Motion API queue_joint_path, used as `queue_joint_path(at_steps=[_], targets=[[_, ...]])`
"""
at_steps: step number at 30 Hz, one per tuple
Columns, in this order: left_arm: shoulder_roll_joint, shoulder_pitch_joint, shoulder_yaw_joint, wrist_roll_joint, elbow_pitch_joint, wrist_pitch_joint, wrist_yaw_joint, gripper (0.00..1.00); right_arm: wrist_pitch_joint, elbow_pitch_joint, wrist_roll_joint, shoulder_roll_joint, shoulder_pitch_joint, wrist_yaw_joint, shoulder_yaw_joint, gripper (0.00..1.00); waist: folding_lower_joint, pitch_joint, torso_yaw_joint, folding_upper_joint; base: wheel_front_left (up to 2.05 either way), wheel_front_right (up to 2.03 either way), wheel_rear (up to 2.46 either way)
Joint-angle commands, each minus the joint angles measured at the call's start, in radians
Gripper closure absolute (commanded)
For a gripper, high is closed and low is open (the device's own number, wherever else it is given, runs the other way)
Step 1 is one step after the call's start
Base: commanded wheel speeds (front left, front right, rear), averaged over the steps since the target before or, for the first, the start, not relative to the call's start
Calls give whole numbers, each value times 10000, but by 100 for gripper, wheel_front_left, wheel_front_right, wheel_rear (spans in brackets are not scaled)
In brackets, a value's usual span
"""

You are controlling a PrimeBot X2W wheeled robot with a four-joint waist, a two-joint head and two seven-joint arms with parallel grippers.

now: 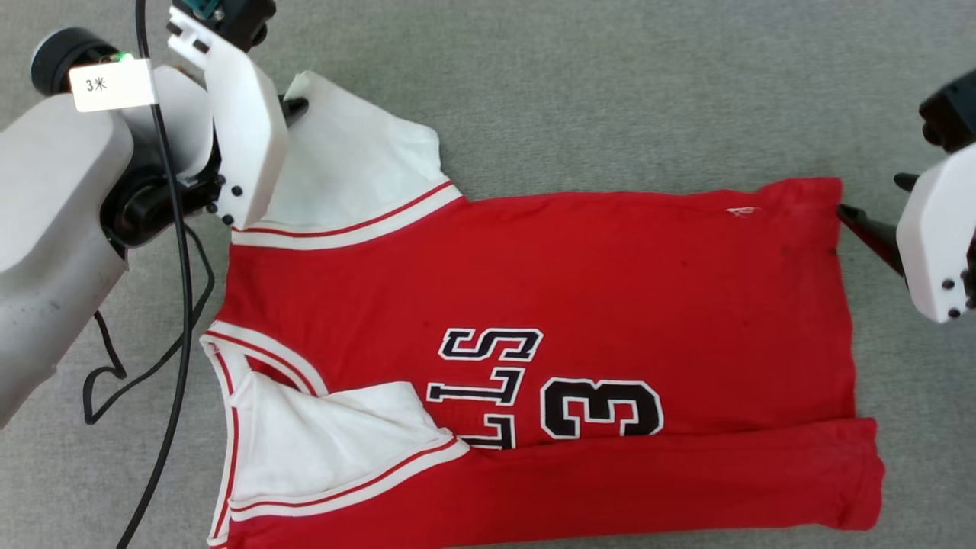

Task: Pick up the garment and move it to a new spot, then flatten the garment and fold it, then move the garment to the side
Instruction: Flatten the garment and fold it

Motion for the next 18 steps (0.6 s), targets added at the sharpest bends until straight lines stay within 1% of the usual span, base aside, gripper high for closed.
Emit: queue_joint_path(at_steps=[1, 4, 10, 18], targets=[[-54, -129, -28, 47, -72, -58, -5, 100, 139, 163, 117, 35, -236, -12, 125, 0, 0, 132, 124, 0, 0, 0, 0], [-82, -247, -72, 66, -191, -103, -6, 100, 412, 679, 77, 140, -699, -12, 469, 0, 0, 287, 235, 0, 0, 0, 0], [-136, -504, -156, 131, -344, -238, -6, 100, 366, 1683, -26, 332, -1262, -12, 1140, 0, 0, 609, 465, 0, 0, 0, 0], [-49, -630, -273, 70, -355, -427, -7, 100, 299, 2887, 179, 374, -822, -7, 2618, 0, 0, 839, 548, 0, 0, 0, 0]])
